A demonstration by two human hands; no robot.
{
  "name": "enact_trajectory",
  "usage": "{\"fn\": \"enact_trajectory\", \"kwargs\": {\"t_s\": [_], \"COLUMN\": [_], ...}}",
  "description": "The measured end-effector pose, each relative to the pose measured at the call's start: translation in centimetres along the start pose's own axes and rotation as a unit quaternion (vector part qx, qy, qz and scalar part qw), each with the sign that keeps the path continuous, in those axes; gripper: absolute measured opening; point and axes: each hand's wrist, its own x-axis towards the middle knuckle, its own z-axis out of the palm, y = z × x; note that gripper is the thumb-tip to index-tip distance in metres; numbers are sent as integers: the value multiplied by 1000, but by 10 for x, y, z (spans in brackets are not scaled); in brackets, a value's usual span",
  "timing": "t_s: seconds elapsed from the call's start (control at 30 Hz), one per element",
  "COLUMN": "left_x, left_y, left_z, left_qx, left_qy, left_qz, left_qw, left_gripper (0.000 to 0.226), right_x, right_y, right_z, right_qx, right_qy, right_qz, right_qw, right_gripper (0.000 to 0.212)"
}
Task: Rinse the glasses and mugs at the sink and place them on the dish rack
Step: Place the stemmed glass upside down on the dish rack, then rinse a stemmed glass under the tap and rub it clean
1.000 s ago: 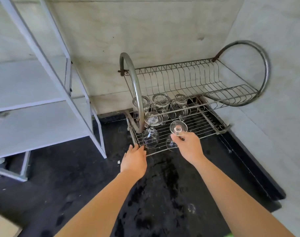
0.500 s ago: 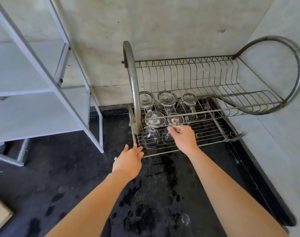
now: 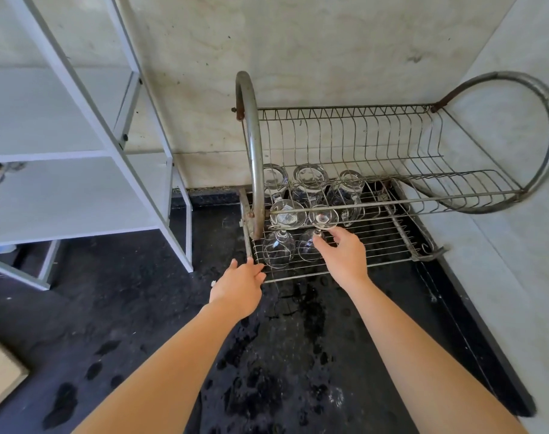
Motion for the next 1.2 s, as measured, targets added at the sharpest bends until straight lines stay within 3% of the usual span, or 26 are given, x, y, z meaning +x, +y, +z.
{"fn": "enact_trajectory", "kwargs": {"t_s": [0.07,0.2,0.33,0.5,0.7,0.83,0.97,1.2], "left_x": [-1,-19,-61,-136,-249,-325,-422,-565], "left_y": [-1,-16,-52,-125,-232,-288,-355,-450], "left_z": [2,8,17,24,45,65,97,134], "left_qx": [-26,-33,-36,-41,-61,-88,-92,-160], "left_qy": [24,44,138,163,187,199,223,266], "left_qz": [-9,23,-29,-134,-277,-343,-371,-452], "left_qw": [999,998,989,977,940,914,897,836], "left_gripper": [46,51,51,48,43,39,39,38], "right_x": [-14,-50,-80,-134,-237,-310,-402,-542], "right_y": [8,12,-9,-52,-108,-134,-168,-222], "right_z": [5,26,58,128,226,284,341,423], "right_qx": [19,36,19,6,-46,-99,-133,-194], "right_qy": [53,74,16,-112,-286,-356,-393,-436], "right_qz": [9,-29,-117,-207,-282,-336,-373,-435], "right_qw": [998,996,993,972,914,866,830,764], "right_gripper": [41,23,11,10,19,26,30,35]}}
